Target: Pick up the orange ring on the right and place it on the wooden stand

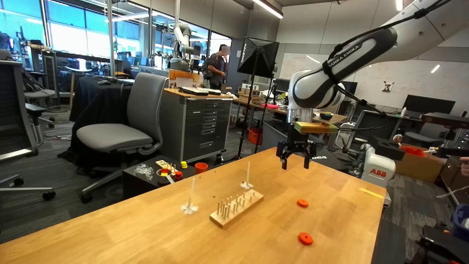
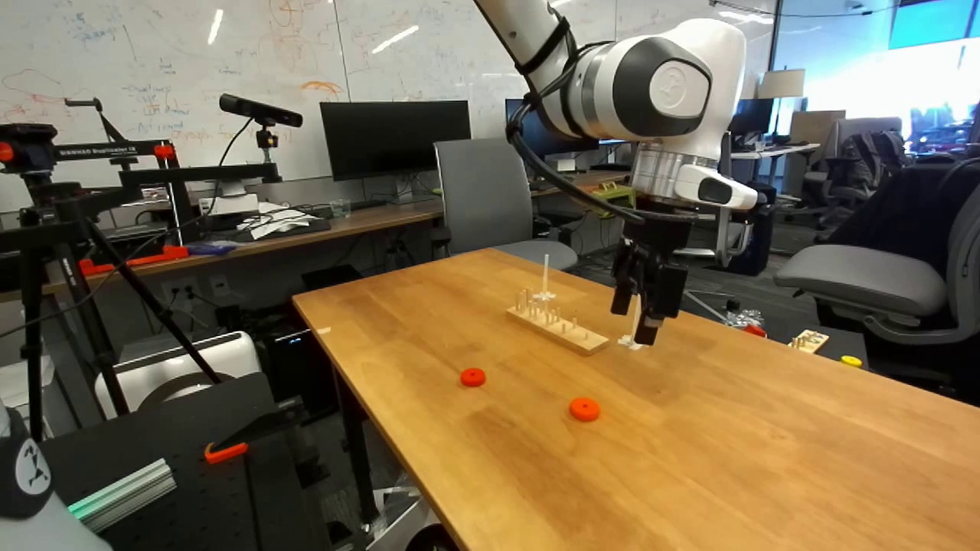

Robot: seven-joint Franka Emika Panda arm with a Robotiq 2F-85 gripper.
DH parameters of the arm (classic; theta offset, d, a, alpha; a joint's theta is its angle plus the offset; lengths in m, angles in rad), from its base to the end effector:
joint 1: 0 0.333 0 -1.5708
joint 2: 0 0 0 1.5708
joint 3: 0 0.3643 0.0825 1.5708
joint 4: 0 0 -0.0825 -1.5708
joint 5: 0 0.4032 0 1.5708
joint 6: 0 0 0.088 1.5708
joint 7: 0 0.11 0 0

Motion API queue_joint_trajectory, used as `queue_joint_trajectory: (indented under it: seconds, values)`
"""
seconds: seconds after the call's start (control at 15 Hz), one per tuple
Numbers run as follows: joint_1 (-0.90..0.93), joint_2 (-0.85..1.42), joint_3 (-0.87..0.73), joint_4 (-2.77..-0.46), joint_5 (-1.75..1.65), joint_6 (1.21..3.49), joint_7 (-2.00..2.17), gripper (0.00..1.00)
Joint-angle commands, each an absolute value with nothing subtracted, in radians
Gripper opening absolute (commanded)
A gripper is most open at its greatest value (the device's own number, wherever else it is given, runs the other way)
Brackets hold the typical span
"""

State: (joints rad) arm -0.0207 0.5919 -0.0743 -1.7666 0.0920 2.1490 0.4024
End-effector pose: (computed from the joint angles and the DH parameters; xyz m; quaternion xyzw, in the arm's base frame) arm 0.6758 -0.0557 0.2368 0.9575 -0.2688 -0.1043 0.0015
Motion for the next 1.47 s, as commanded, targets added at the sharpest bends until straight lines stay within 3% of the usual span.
queue_joint_trajectory:
  seconds: [0.0, 0.07, 0.13, 0.33, 0.8, 1.4]
  values:
    - [0.034, 0.585, -0.125, -1.794, -0.055, 2.164, 0.380, 0.89]
    - [0.051, 0.584, -0.142, -1.811, -0.113, 2.167, 0.398, 0.72]
    - [0.063, 0.582, -0.152, -1.826, -0.165, 2.155, 0.401, 0.93]
    - [0.110, 0.591, -0.178, -1.854, -0.313, 2.147, 0.419, 1.00]
    - [0.116, 0.602, -0.163, -1.858, -0.344, 2.145, 0.426, 1.00]
    - [0.148, 0.496, -0.158, -2.012, -0.797, 2.172, 0.292, 1.00]
